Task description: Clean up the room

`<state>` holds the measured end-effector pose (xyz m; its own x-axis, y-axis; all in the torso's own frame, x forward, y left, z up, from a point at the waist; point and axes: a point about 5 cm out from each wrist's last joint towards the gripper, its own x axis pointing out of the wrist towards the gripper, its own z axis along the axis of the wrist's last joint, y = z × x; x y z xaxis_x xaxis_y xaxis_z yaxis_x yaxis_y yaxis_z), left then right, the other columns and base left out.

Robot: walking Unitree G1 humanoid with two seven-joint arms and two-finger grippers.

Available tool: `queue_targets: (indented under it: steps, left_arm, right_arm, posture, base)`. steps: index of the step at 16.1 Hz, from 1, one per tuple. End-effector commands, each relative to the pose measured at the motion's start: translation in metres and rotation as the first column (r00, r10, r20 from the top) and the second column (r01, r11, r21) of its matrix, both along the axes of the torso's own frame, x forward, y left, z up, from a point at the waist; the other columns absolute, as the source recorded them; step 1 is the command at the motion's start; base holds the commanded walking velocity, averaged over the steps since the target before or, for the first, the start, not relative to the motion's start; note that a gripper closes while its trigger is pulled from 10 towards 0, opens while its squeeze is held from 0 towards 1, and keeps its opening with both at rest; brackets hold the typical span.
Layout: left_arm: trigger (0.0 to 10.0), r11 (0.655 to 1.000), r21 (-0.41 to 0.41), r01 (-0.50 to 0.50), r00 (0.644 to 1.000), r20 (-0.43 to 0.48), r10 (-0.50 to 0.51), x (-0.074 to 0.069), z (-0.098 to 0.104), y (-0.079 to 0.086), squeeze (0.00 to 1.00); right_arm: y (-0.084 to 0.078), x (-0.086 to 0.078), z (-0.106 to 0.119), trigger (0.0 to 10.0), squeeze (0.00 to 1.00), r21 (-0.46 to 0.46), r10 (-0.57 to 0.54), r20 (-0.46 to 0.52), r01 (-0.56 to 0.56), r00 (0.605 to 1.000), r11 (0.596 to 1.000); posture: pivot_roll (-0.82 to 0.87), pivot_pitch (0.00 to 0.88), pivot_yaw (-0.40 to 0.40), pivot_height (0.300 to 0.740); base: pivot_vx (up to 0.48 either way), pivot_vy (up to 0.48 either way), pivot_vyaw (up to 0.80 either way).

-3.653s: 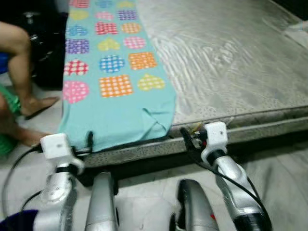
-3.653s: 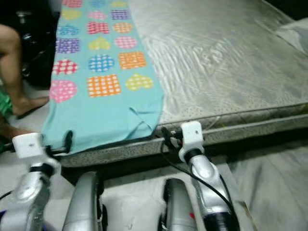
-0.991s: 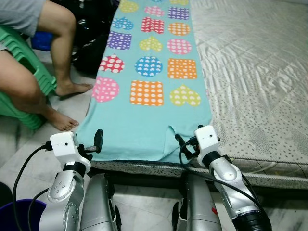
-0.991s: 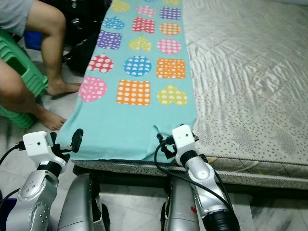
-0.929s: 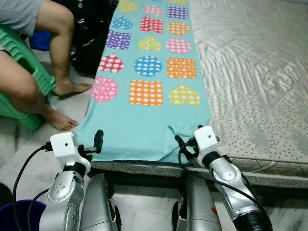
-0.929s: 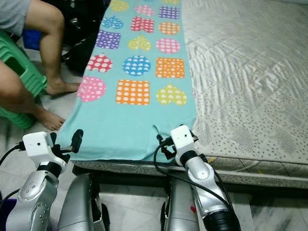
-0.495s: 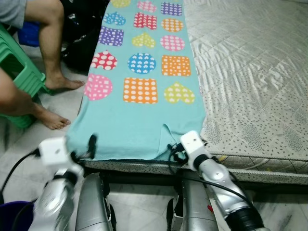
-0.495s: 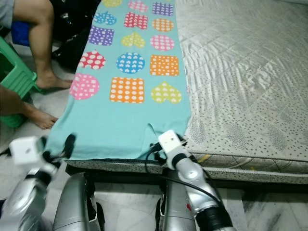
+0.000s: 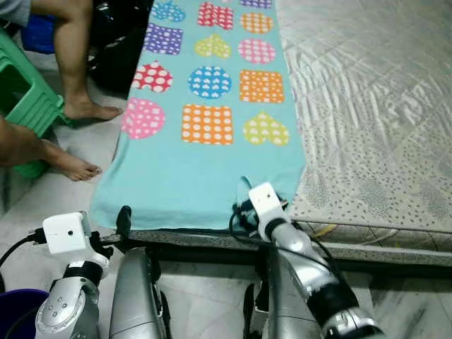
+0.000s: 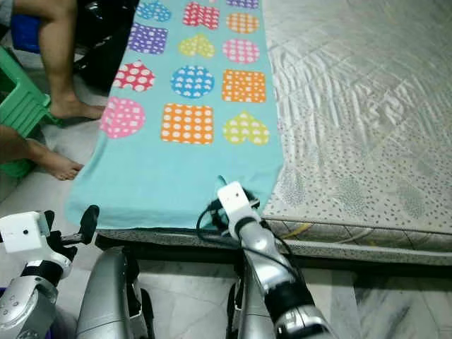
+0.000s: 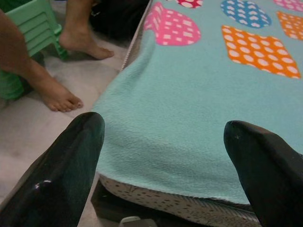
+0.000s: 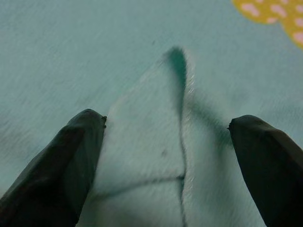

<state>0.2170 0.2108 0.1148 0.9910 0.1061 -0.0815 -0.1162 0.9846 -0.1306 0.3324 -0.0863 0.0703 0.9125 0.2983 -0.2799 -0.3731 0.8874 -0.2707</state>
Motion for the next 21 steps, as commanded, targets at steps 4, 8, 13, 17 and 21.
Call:
queue_targets:
  steps: [4, 8, 13, 17, 21]
  left_arm:
    - [10.0, 1.0, -0.006, 0.005, 1.0, -0.016, -0.005, 0.0, 0.001, -0.003, 0.0]
    - [10.0, 1.0, -0.009, 0.007, 1.0, -0.018, -0.007, 0.001, 0.0, -0.004, 0.0]
    - [10.0, 1.0, -0.009, 0.008, 1.0, -0.008, -0.008, 0.007, 0.002, -0.004, 0.0]
    - [10.0, 1.0, -0.015, 0.017, 1.0, -0.005, -0.017, 0.009, 0.002, -0.007, 0.0]
    - [10.0, 1.0, -0.015, 0.017, 1.0, 0.002, -0.017, 0.01, 0.005, -0.01, 0.0]
  right_arm:
    - [-0.007, 0.004, -0.004, 10.0, 0.0, 0.013, -0.048, -0.018, 0.048, 0.999, 0.999]
    - [-0.012, 0.003, -0.01, 10.0, 0.0, 0.009, -0.066, -0.018, 0.066, 0.998, 0.998]
    - [-0.004, 0.014, 0.007, 10.0, 0.0, 0.037, -0.094, 0.054, 0.092, 0.994, 0.995]
    - [-0.001, 0.016, 0.008, 10.0, 0.0, 0.028, -0.098, 0.052, 0.096, 0.994, 0.995]
    - [0.0, 0.017, 0.003, 10.0, 0.0, -0.028, -0.122, 0.049, 0.123, 0.991, 0.992]
  posture:
    - [0.06, 0.3, -0.09, 0.556]
    - [0.06, 0.297, -0.087, 0.556]
    - [0.06, 0.289, -0.084, 0.556]
    - [0.07, 0.285, -0.081, 0.556]
    - [0.07, 0.283, -0.083, 0.556]
  base:
    - [0.0, 0.0, 0.0]
    - [0.0, 0.0, 0.0]
    - [0.0, 0.0, 0.0]
    - [0.0, 0.0, 0.0]
    - [0.0, 0.0, 0.0]
